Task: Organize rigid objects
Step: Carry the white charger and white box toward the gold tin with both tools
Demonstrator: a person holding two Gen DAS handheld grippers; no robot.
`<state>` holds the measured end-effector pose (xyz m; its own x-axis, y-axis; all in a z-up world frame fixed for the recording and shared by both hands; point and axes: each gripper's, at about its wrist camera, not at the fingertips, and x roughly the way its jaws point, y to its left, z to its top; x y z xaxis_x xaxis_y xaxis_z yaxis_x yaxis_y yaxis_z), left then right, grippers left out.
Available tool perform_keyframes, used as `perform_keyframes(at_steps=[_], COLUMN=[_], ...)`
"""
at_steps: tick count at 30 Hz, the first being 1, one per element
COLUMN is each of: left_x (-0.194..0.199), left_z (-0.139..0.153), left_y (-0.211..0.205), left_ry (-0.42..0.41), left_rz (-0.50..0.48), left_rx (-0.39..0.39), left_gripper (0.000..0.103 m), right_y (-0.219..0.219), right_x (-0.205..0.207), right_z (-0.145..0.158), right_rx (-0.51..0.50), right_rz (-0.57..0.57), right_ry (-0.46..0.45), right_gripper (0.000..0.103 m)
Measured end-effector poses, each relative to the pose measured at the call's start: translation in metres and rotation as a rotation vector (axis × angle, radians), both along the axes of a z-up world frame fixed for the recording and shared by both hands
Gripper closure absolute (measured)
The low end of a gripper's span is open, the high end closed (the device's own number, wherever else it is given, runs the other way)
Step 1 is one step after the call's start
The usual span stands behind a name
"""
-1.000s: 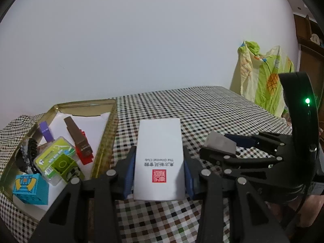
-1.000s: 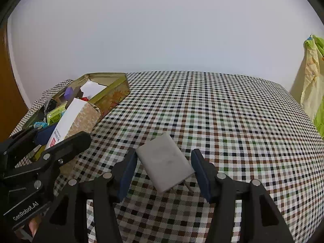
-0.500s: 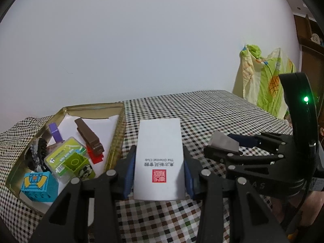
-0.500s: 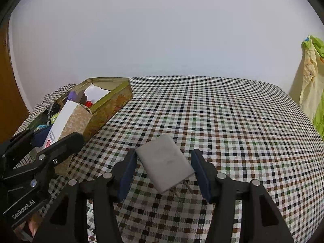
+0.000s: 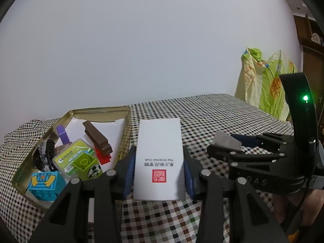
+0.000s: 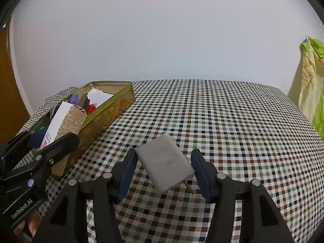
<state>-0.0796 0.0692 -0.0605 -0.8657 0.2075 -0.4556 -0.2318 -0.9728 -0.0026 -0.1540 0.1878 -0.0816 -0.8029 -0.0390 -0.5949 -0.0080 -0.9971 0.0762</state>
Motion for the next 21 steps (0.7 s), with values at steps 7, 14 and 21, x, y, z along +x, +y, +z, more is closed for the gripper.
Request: perform_keyframes(at_steps=[7,14,21], left_x=[0.006,0.013,0.021], left_z=[0.002,0.005,0.011], left_y=[-0.006,-0.017,-0.035], left_ry=[0.017,0.033,0.065], left_rz=[0.022,0.041,0.078], left_rx=[0.006,0.016,0.026], left_gripper=[0.063,0.063,0.063], right_y=[-0.010,-0.022,-0.028], right_x=[-0.008,-0.019,-0.007], right_z=[-0.002,-0.006,-0.002], right_rx=[-0.003,-0.001,-0.010], right_rz=[0.018,0.037,0.054], right_ry=[0.010,0.013,0.034], right_gripper=[0.045,0.045,0.045])
